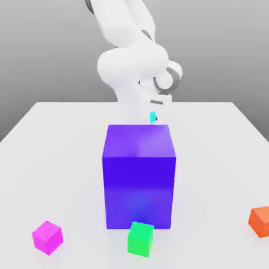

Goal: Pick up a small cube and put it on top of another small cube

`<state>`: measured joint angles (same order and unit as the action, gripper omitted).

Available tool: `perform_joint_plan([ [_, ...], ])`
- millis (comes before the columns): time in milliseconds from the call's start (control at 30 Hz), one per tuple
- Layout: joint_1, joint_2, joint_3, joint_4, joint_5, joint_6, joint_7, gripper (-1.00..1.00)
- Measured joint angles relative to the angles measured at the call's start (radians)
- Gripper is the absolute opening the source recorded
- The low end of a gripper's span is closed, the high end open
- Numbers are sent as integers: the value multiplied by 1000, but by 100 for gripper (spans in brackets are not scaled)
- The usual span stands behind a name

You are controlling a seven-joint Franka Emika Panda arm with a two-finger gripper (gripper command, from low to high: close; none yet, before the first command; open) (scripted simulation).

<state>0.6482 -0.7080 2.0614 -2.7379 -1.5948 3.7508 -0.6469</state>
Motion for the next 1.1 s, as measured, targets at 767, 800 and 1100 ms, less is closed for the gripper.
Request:
perform_joint_plan([
  [767, -69, 283, -353, 83, -290, -128, 236, 100],
  [800, -111, 304, -366, 87, -266, -150, 211, 100],
  [1100, -491, 542, -475, 131, -107, -402, 0, 100],
])
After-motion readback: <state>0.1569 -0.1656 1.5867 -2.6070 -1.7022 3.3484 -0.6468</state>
